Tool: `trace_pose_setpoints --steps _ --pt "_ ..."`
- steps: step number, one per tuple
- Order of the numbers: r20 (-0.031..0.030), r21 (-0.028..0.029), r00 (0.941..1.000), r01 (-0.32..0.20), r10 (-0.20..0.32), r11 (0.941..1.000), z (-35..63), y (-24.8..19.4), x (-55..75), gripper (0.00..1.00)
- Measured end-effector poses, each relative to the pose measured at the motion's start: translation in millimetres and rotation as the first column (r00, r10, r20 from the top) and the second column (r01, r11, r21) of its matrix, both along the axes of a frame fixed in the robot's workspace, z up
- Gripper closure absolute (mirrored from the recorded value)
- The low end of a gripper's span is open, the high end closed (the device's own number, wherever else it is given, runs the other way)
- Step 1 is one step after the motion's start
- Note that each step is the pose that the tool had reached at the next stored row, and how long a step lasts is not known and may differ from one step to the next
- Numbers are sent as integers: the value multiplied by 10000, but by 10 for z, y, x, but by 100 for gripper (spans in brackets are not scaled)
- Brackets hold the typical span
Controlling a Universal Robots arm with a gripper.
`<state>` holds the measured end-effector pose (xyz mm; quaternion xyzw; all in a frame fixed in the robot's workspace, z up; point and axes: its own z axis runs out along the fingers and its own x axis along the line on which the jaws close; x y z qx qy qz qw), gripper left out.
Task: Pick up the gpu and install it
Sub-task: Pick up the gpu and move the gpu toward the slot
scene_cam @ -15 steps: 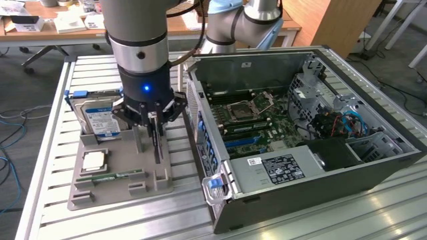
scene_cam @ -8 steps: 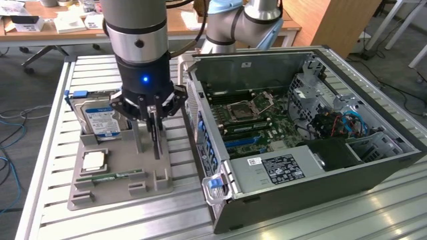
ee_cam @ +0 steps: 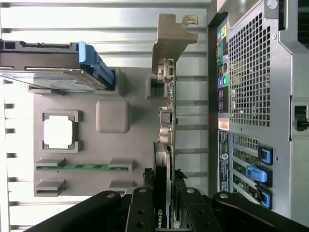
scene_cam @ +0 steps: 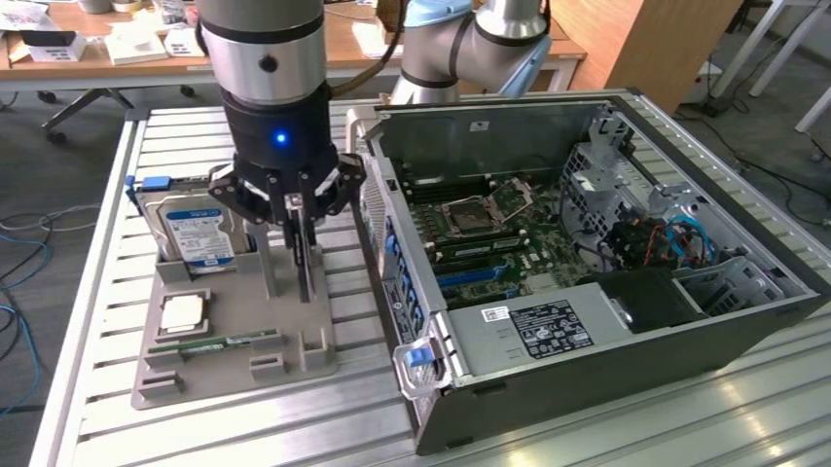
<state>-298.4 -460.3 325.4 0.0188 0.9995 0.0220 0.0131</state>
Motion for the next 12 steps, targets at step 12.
trace_pose_setpoints --steps 12 --pt "0 -6 10000 0 0 10000 195 0 0 74"
